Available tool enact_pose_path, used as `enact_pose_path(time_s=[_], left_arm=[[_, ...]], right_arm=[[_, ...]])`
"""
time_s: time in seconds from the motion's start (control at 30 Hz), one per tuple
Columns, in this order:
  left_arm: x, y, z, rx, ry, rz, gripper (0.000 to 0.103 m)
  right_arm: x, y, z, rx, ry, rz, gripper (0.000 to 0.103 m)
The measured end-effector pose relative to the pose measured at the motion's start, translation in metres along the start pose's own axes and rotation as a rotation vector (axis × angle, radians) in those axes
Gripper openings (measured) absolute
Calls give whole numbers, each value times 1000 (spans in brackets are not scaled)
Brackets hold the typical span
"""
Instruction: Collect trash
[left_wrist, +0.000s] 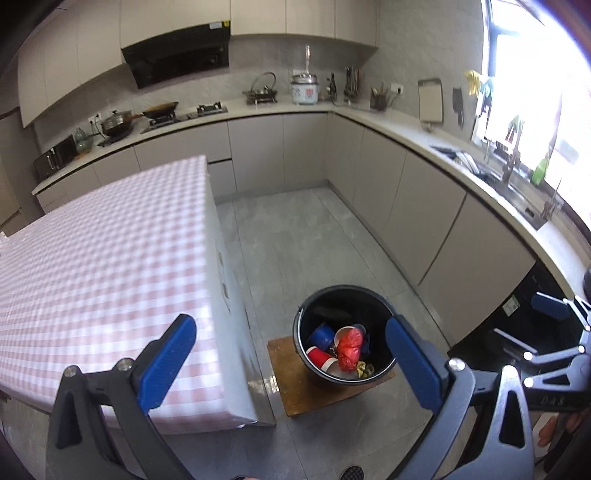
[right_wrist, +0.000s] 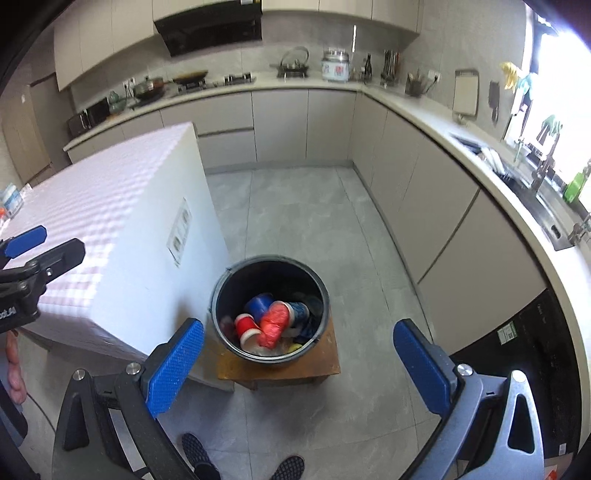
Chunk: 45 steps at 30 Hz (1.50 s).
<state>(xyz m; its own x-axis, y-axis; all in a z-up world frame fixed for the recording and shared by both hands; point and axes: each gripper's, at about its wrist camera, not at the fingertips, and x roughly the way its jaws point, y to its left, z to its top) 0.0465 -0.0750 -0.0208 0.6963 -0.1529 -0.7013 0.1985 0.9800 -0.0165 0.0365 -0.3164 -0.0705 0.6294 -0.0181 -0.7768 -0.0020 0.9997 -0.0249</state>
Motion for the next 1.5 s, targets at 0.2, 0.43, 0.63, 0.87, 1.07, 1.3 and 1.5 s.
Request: enact_pose_path(time_s=[0.2, 0.43, 0.63, 0.87, 1.07, 1.3, 1.5], left_arm=[[-30, 15, 0, 10, -53, 5, 103], [-64, 32, -5, -5, -119, -21, 103], [-75, 43, -13, -10, -143, -39, 103], [-82, 45, -17, -24, -160, -54, 103], [-85, 42, -21, -21, -158, -57, 103], [-87, 34, -25, -8, -160, -52, 103], [-87, 34, -25, -13, -161, -50, 103]], right_arm=[[-46, 25, -8, 35, -76, 1, 103], [-89, 47, -19, 43, -138, -7, 103], [-107, 60, -22, 36, -156, -21, 103], [-116, 65, -25, 28, -168, -23, 103], [-117, 65, -28, 26, -160, -21, 103], [-116, 60, -28, 21, -162, -9, 103], [-119, 57, -26, 19, -171, -5, 103]])
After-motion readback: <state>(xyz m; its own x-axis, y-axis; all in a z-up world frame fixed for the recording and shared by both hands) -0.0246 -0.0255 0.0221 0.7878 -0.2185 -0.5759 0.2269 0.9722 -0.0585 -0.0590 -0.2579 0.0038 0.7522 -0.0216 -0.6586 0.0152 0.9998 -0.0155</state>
